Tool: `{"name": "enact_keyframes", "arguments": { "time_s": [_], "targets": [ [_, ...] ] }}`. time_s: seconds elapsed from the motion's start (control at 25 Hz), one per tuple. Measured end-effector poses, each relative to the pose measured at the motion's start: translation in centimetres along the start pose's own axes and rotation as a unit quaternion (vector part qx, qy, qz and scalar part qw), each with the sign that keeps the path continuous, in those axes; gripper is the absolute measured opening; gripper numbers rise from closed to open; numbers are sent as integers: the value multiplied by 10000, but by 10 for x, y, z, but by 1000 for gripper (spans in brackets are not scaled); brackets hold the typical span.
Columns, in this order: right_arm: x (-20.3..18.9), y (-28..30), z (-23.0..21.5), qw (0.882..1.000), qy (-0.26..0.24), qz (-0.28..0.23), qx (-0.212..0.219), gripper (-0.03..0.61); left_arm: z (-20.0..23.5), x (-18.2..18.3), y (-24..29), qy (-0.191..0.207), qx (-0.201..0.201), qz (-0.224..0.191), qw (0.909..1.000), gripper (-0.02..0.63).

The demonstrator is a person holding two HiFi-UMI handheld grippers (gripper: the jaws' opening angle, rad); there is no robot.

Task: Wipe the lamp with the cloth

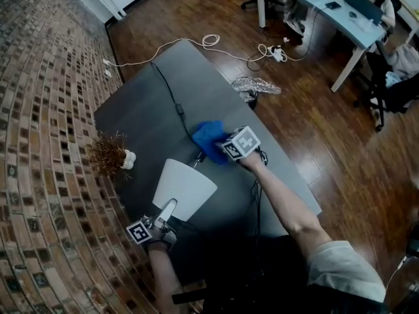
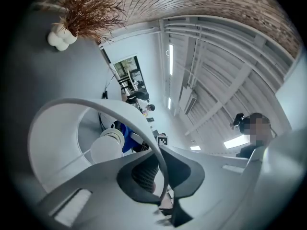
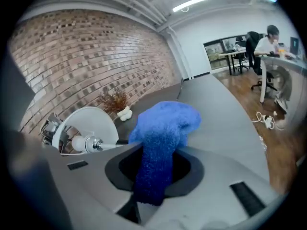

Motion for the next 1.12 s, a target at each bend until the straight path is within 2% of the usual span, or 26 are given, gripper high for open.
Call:
{"name": "enact_keyframes", "arguments": {
  "time_s": [0.04, 0.12, 0.16, 0.2, 0.24, 0.32, 0.4, 0.44, 0.52, 0.56, 0.64, 0.72, 0.8, 0.96, 1.04, 1.12],
  "targets": [
    [2, -7, -10, 9998, 102, -35, -153, 81, 1, 1, 0, -94, -4, -74, 9999, 3],
    [7, -25, -33, 9957, 122, -163, -900, 86, 5, 8, -3, -483, -22, -451, 9978, 3],
    [12, -34, -42, 9911, 88, -313, -1291, 84, 8, 14, -5, -789, -53, -734, 9942, 3],
    [17, -42, -42, 9878, 38, -542, -1461, 84, 10, 20, -7, -1118, -102, -1027, 9884, 5],
    [24, -46, -31, 9878, -55, -816, -1322, 84, 12, 24, -10, -1415, -160, -1286, 9814, 5],
    [27, -39, 16, 9910, -517, -1180, -370, 84, 15, 29, -14, -1808, -254, -1642, 9694, 6],
    [18, -15, 64, 9856, -1261, -1006, 504, 84, 17, 31, -17, -1970, -310, -1826, 9627, 6],
    [12, -3, 79, 9813, -1626, -802, 654, 84, 18, 31, -18, -2006, -322, -1873, 9611, 6],
    [2, 17, 83, 9782, -1973, -439, 487, 85, 18, 30, -19, -2051, -306, -1913, 9594, 6],
    [-1, 23, 71, 9822, -1834, -323, 239, 86, 19, 30, -20, -2061, -290, -1918, 9591, 6],
    [-4, 22, 27, 9918, -1138, -154, -553, 86, 20, 30, -21, -2058, -266, -1899, 9596, 6],
    [-7, 9, -19, 9908, -421, -62, -1283, 96, 21, 29, -19, -2048, -258, -1839, 9610, 6],
    [-10, -9, -46, 9851, 113, -142, -1712, 101, 20, 29, -16, -2044, -263, -1816, 9615, 6],
    [-5, -46, -76, 9717, 922, -784, -2027, 98, 21, 32, -19, -2045, -323, -1967, 9584, 6],
    [1, -58, -80, 9688, 1005, -1026, -2022, 97, 20, 32, -19, -1939, -285, -1976, 9605, 8],
    [15, -65, -68, 9720, 869, -1257, -1783, 97, 18, 31, -18, -1811, -224, -1943, 9638, 9]
  ]
}}
Point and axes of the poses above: the fingertips, and each gripper's own axes: y forward along the fingers, z to its left, x out of its top, the point moved 4 cm from there along -y, backward along the fingers, and after that the axes turned 6 degrees about -x, right-handed, at the moved point
